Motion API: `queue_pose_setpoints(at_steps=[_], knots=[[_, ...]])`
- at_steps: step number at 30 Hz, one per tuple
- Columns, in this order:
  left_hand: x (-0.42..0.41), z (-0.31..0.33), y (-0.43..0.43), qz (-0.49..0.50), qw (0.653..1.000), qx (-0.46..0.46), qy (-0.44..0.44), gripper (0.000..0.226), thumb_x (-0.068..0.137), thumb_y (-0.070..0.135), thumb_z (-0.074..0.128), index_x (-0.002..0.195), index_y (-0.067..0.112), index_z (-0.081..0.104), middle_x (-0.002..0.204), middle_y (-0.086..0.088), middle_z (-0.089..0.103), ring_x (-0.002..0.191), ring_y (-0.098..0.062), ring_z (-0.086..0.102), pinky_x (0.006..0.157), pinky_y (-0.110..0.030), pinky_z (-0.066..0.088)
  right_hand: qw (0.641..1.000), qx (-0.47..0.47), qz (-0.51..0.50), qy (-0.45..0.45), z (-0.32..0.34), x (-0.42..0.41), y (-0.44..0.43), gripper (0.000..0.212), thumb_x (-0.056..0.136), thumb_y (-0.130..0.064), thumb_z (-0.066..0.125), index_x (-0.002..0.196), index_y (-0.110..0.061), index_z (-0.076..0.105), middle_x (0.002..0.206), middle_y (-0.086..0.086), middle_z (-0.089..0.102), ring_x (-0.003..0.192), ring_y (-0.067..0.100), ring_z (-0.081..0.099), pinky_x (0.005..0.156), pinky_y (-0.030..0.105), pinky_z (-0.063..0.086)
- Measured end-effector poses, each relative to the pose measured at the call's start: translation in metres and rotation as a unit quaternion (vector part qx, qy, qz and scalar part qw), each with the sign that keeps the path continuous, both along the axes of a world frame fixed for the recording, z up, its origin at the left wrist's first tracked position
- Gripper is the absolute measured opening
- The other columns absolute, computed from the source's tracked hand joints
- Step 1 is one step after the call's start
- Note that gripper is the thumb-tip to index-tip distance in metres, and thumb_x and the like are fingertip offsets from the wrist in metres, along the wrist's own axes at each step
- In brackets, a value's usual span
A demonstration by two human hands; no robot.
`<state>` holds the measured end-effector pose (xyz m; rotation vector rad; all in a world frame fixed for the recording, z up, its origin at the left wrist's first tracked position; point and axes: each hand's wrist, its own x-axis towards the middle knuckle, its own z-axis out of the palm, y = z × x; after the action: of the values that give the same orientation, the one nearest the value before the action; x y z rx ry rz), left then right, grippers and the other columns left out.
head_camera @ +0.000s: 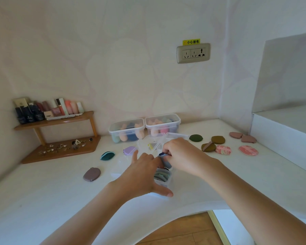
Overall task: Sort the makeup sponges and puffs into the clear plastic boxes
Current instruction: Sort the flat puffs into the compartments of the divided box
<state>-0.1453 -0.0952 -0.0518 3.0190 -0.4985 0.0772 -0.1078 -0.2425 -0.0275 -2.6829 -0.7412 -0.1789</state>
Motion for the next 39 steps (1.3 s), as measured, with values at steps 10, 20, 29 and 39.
queue_pose_setpoints(at_steps=[10,20,29,39], knots=[[-0.005,-0.019,0.008,-0.008,0.996,-0.052,-0.067,0.079,0.060,0.073,0.067,0.120,0.026,0.045,0.120,0.014,0.051,0.118,-0.007,0.040,0.105,-0.023,-0.013,0.996,-0.070,-0.010,-0.058,-0.021,0.007,0.007,0.024,0.097,-0.021,0.046,0.113,-0.010,0.062,0.113,0.008,0.064,0.088,0.021,0.053,0.064,0.019,0.028],[-0.008,-0.023,0.009,-0.028,0.992,-0.043,-0.112,0.085,0.061,0.072,0.066,0.127,0.025,0.040,0.122,0.012,0.048,0.115,-0.009,0.039,0.104,-0.020,0.010,0.992,-0.064,-0.037,-0.100,-0.028,0.007,0.009,0.018,0.092,-0.024,0.056,0.096,-0.016,0.072,0.092,0.002,0.071,0.071,0.016,0.051,0.047,0.015,0.021],[-0.007,-0.025,0.010,-0.039,0.989,-0.058,-0.130,0.085,0.061,0.070,0.068,0.128,0.024,0.041,0.121,0.011,0.048,0.112,-0.010,0.039,0.096,-0.013,0.013,0.998,-0.028,-0.012,-0.050,-0.017,0.001,0.004,0.018,0.087,-0.014,0.058,0.093,-0.016,0.074,0.089,0.003,0.071,0.083,0.021,0.066,0.066,0.024,0.046],[-0.009,-0.024,0.008,-0.027,0.991,-0.082,-0.106,0.083,0.067,0.075,0.059,0.133,0.032,0.033,0.132,0.015,0.041,0.123,-0.006,0.033,0.104,-0.016,0.017,0.986,0.091,0.035,0.137,-0.014,0.009,-0.014,0.018,0.087,-0.011,0.055,0.095,-0.020,0.068,0.088,-0.004,0.074,0.086,0.008,0.066,0.077,0.024,0.052]])
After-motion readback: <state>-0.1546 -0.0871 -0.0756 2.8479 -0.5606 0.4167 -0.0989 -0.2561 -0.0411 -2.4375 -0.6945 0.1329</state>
